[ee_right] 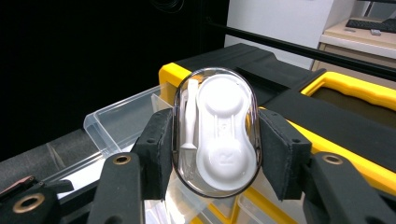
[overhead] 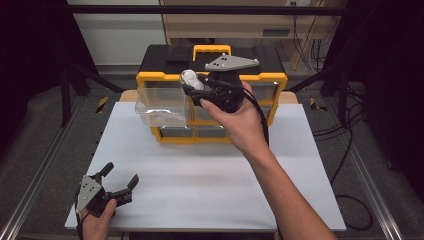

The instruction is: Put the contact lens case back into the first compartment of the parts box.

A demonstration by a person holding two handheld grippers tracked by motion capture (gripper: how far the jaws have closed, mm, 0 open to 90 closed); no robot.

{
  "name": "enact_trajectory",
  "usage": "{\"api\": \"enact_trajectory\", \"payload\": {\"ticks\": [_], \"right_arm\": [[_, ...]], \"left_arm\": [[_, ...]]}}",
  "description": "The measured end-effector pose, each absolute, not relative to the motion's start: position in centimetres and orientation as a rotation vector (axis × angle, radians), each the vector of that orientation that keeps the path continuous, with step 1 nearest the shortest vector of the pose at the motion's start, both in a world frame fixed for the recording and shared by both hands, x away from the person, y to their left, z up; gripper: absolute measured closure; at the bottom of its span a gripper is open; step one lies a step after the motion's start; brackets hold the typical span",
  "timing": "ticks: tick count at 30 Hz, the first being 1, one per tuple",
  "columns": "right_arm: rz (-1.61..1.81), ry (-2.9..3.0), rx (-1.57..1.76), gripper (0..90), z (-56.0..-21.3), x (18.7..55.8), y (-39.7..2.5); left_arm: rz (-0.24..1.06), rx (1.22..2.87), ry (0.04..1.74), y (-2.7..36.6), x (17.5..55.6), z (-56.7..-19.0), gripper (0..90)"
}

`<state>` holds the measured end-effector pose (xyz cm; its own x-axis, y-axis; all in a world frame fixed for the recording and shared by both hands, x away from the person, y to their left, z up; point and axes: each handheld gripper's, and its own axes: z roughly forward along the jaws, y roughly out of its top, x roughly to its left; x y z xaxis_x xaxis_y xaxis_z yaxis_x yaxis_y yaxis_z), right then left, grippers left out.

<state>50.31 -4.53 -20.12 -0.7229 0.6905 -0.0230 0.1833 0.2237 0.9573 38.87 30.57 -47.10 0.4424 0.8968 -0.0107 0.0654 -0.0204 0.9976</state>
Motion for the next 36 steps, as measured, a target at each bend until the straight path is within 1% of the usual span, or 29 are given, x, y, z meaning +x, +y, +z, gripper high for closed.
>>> {"api": "enact_trajectory", "payload": {"ticks": [36], "right_arm": [[1.476, 2.1, 0.773, 49.1, -19.4, 50.8, -1.4]], "left_arm": [[0.835, 1.437, 0.907, 30.7, 38.7, -47.0, 2.5]]}}
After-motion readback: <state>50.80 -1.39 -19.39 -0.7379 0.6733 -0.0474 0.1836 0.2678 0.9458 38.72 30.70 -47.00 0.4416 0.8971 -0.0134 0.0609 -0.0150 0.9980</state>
